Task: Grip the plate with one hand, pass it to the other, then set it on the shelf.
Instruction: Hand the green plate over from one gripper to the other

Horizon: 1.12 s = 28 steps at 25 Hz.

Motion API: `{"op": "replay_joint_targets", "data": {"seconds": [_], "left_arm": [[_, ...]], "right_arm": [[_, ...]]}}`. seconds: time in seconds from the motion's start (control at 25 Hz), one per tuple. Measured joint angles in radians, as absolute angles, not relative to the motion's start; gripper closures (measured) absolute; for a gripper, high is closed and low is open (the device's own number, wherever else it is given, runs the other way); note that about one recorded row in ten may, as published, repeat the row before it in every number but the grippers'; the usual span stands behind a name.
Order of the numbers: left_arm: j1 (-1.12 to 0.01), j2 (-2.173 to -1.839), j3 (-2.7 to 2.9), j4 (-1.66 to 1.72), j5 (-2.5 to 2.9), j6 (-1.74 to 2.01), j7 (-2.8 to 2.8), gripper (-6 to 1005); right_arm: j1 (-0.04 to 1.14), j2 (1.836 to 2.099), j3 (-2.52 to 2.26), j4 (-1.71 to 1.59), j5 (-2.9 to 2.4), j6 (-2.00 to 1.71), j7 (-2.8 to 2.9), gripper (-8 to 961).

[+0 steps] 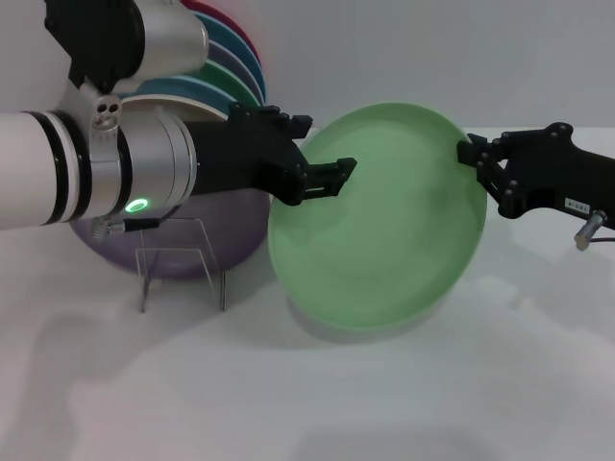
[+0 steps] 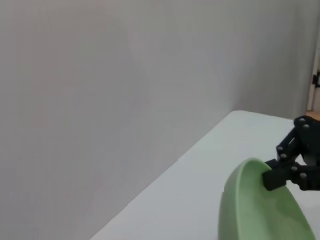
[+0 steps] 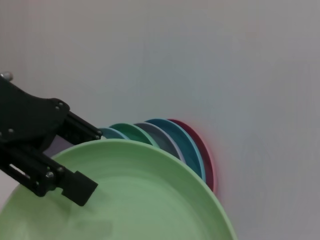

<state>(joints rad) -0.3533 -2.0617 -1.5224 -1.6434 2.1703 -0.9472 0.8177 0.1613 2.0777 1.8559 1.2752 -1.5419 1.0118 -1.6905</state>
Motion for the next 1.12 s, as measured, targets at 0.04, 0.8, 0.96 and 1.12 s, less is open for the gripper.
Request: {"op": "replay_joint_targets", "data": {"seconds": [0.04,0.8,0.96,1.12], "left_arm": [[-0.352,-2.062,-1.523,-1.646,2.168,-0.948,0.827,214],[-0.334,-2.066,-1.498,-1.658,2.164,-0.872,0.939,912],[-0.328,-2.066,-1.487,-1.666,2.152,-0.832,0.97,915],[-0.256,-2.065,-1.437,-1.693,2.054,-0.67,1.16,919]], "right_arm": [[0.162,2.078,1.856,1.275,-1.543,1.012,-1.686,841],[0.162,2.079,1.852,1.254,-1.478,1.096,-1.681,810],[0.132,2.079,1.863,1.217,-1.363,1.115,-1.682,803],[0.073,2.081,1.959,1.11,-1.137,1.205,-1.72,652]]}}
